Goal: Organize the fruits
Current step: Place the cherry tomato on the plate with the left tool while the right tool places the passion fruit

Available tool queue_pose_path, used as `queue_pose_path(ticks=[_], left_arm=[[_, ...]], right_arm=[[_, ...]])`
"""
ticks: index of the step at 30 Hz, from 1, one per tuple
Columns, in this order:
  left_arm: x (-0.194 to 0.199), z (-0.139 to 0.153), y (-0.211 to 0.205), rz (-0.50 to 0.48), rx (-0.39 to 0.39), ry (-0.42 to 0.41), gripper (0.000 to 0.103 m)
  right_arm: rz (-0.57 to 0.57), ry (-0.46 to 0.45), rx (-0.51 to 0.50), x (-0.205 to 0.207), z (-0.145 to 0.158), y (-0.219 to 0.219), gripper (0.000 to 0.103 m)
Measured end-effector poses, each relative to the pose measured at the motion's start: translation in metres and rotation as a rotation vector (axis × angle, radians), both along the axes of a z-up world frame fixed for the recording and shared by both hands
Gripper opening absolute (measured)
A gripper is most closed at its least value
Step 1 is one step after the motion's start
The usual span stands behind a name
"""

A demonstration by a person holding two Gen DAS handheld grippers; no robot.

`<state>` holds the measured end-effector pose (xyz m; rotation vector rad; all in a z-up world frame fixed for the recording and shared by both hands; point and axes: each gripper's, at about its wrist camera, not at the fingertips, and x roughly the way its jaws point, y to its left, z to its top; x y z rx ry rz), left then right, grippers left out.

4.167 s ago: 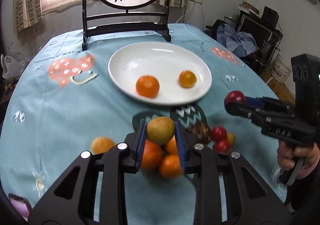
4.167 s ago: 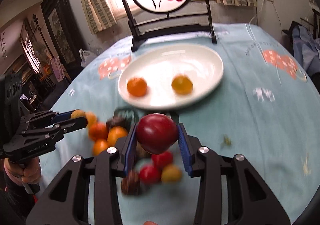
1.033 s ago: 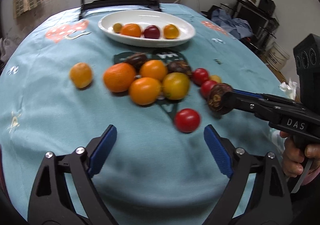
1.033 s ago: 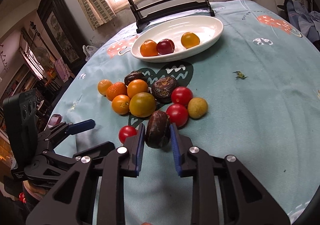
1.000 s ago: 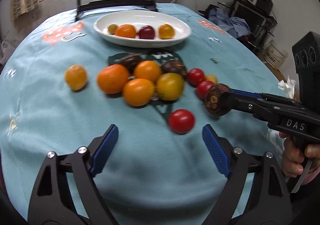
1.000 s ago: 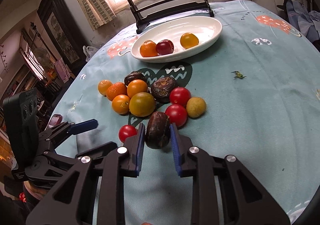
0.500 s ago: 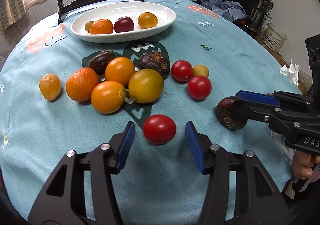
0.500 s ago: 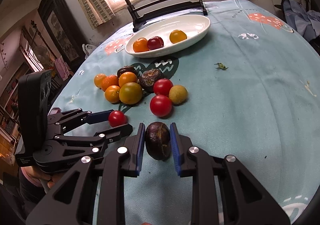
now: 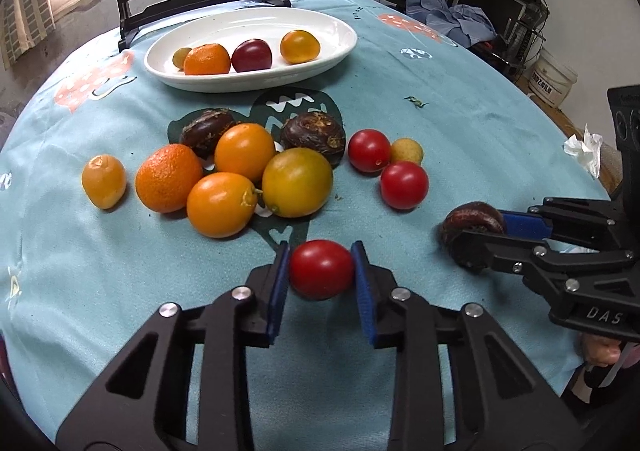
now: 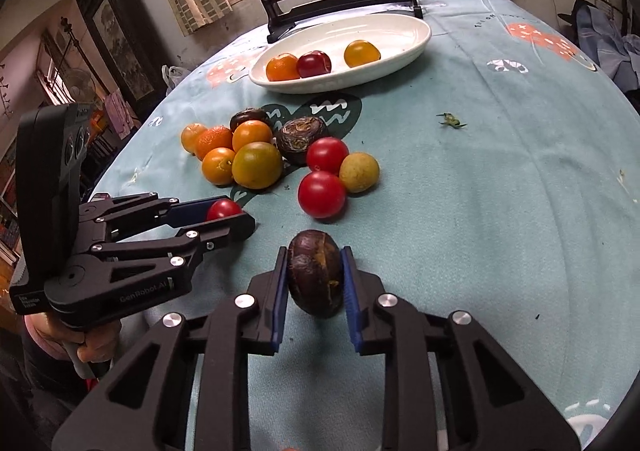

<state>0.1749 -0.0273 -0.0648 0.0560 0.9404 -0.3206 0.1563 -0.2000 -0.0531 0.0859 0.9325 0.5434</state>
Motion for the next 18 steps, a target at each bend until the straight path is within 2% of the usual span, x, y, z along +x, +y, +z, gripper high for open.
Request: queue_pose_path(ticks=[5, 10, 15, 18], left_arm=[[-0.001, 0.005, 0.005, 0.007, -0.038, 0.006, 0.031], [0.006, 0.024, 0.016, 0.006, -0.101, -0.021, 0.031], [0.042, 0.055, 0.030, 0.034, -0.123, -0.078, 0.031], [0.078, 0.071, 0.036, 0.060, -0.135, -0.107, 0.031]], right_arm=[[0.008, -0.027, 0.020, -0.001, 0.010, -0.001, 0.025], [0.016, -0.079, 0.068, 0.014, 0.029, 0.001, 0.025], [0.020, -0.153, 0.109, 0.057, 0.054, 0.009, 0.025], [0.000, -0.198, 0.091, 0.096, 0.063, 0.020, 0.025]])
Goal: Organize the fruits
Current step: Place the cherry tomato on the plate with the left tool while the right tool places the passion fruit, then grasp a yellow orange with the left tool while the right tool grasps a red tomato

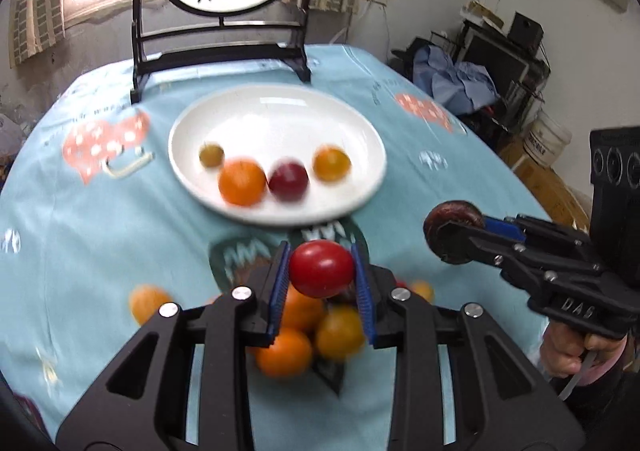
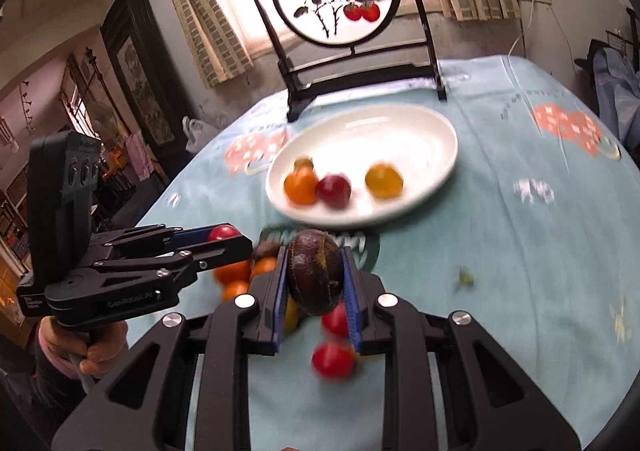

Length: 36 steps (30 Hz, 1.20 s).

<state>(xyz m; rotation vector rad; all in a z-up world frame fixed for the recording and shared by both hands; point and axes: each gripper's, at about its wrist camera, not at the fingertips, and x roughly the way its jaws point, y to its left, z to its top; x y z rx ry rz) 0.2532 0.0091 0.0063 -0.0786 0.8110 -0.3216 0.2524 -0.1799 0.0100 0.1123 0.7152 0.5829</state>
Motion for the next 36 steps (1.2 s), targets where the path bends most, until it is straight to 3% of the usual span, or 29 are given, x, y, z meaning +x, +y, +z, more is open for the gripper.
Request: queue_pose_path(ticks=[5, 9, 15, 17, 18, 21, 23, 26, 30, 36], left_arm=[[0.074, 0.010, 0.003, 0.062, 0.029, 0.003, 0.031], [0.123, -0.004, 0.009, 0.111, 0.059, 0.061, 0.031], [0.149, -0.024, 0.013, 0.126, 0.077, 0.107, 0.031], [0.150, -0.026, 0.012, 0.126, 0.090, 0.108, 0.034], [0.148, -0.025, 0.011, 0.132, 0.098, 0.100, 0.050], [0.138, -0.017, 0.013, 0.181, 0.132, 0.047, 0.072], [0.128, -0.008, 0.017, 0.191, 0.125, 0.024, 0.076], [0.111, 0.001, 0.025, 0.223, 0.105, 0.006, 0.088], [0.086, 0.007, 0.029, 0.225, 0.089, -0.008, 0.091], [0.035, 0.003, 0.042, 0.243, 0.145, -0.073, 0.099]], right_arm=[[-0.028, -0.025, -0.038, 0.066, 0.002, 0.021, 0.025], [-0.032, 0.002, -0.066, 0.102, -0.007, 0.033, 0.025], [-0.014, 0.022, -0.098, 0.119, -0.021, 0.043, 0.025], [-0.016, 0.024, -0.098, 0.119, -0.021, 0.043, 0.034], [-0.018, 0.027, -0.101, 0.119, -0.020, 0.043, 0.037], [-0.041, 0.007, -0.103, 0.112, -0.013, 0.040, 0.048], [-0.043, -0.010, -0.101, 0.107, -0.008, 0.038, 0.056], [-0.042, -0.027, -0.091, 0.095, -0.001, 0.036, 0.059], [-0.044, -0.040, -0.092, 0.076, 0.001, 0.034, 0.059], [-0.065, -0.034, -0.071, 0.045, -0.012, 0.015, 0.059]])
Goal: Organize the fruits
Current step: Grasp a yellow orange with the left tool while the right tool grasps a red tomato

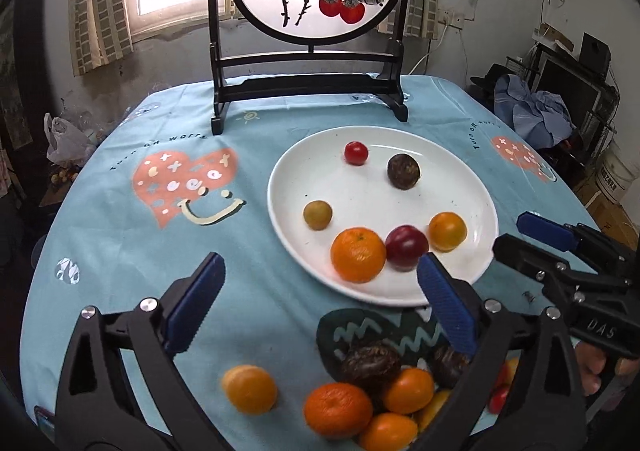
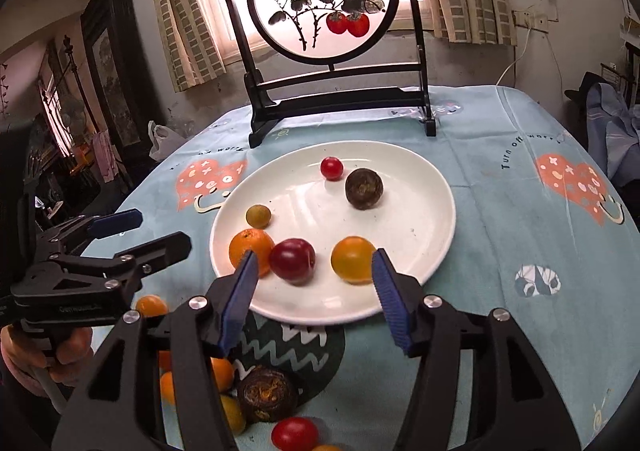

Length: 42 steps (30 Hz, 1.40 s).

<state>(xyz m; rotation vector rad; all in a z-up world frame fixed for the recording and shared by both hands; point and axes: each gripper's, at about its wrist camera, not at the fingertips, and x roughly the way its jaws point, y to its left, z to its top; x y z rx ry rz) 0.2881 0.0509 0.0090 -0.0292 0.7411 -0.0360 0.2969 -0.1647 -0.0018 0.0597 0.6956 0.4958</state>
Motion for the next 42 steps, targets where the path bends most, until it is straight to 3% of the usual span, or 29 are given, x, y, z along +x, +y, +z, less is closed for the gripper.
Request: queue_pose_path(ticks=[5, 9, 16, 24, 31, 39, 42], left_arm=[[-0.023, -0.026, 0.023, 0.034, -0.036, 0.044, 0.099], [-0.034, -0.038, 0.040, 0.075, -0.053, 0.087, 0.099], [-0.040, -0.039, 0.068, 0.193, -0.071, 0.086, 0.098], [-0.043, -0.037, 0.068, 0.192, -0.067, 0.084, 0.098], [-0.044, -0.038, 0.070, 0.198, -0.071, 0.091, 0.098], [-0.045, -0.040, 0.078, 0.226, -0.081, 0.103, 0.098], [-0.044, -0.042, 0.081, 0.234, -0.082, 0.111, 0.098]], right_arm=[[-0.001, 0.084, 0.001, -0.016, -0.020, -0.016, 0.059], [0.091, 0.177, 0.064, -0.026, -0.028, -0.021, 0.059], [0.196, 0.139, -0.058, -0.052, -0.031, -0.003, 0.058], [0.211, 0.116, -0.247, -0.061, -0.048, 0.014, 0.048], [0.222, 0.102, -0.290, -0.062, -0.057, 0.019, 0.046], [0.239, 0.062, -0.310, -0.066, -0.058, 0.021, 0.031], [0.238, 0.073, -0.291, -0.063, -0.057, 0.019, 0.031]])
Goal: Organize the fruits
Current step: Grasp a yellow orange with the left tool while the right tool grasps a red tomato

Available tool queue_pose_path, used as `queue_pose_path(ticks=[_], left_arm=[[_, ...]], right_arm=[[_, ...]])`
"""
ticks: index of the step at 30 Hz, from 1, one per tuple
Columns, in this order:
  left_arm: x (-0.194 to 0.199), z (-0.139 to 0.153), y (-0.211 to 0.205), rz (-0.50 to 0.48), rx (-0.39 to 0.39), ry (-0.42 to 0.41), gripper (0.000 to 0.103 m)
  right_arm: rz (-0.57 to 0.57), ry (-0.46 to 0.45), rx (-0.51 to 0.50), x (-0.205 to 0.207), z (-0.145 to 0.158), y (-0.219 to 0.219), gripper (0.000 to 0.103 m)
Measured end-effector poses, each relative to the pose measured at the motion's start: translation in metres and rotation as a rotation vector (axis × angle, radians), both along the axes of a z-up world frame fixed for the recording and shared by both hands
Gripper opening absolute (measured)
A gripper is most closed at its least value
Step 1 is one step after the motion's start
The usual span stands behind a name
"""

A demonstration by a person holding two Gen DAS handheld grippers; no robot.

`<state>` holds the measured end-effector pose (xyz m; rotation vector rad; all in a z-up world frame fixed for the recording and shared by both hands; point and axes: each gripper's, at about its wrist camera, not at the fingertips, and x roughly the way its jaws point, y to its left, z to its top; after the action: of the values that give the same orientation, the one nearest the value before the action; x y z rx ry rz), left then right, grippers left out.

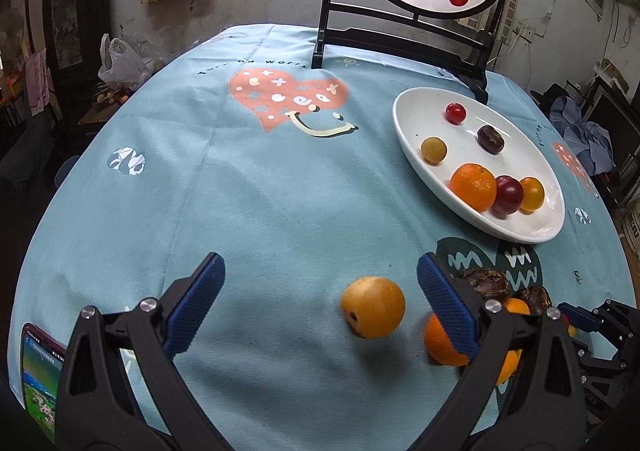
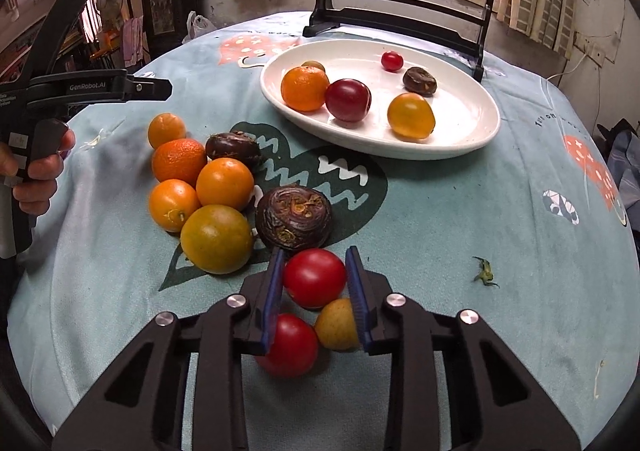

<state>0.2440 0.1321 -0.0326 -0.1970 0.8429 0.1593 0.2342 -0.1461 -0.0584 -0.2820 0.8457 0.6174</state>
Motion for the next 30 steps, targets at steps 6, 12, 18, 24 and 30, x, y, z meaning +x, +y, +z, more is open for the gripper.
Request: queue_pose_path(ticks=[6, 12, 18, 24, 30], left_arm=[[-0.003, -0.004, -0.008, -0.079, 0.046, 0.004, 0.098], [-0.002, -0.015, -0.023, -0.191, 0.059, 0.037, 0.067], [0.001, -0.025, -0.028, -0.224, 0.032, 0.062, 0.056], [0.004, -0.030, -0.032, -0.238, 0.023, 0.066, 0.055], [0.003, -0.030, -0.035, -0.272, -0.027, 0.060, 0.037]], right_arm=[[-0.079, 0.073, 0.188, 0.014, 0.013, -0.028, 0.031], [-0.114, 0.082, 0.227, 0.018, 0.016, -0.032, 0.031], [-0.110, 0.082, 0.220, 0.017, 0.016, -0.032, 0.031], [-0.124, 0.082, 0.220, 0.017, 0.016, -0.034, 0.031], [-0.135, 0.078, 0.224, 0.017, 0.016, -0.036, 0.031]])
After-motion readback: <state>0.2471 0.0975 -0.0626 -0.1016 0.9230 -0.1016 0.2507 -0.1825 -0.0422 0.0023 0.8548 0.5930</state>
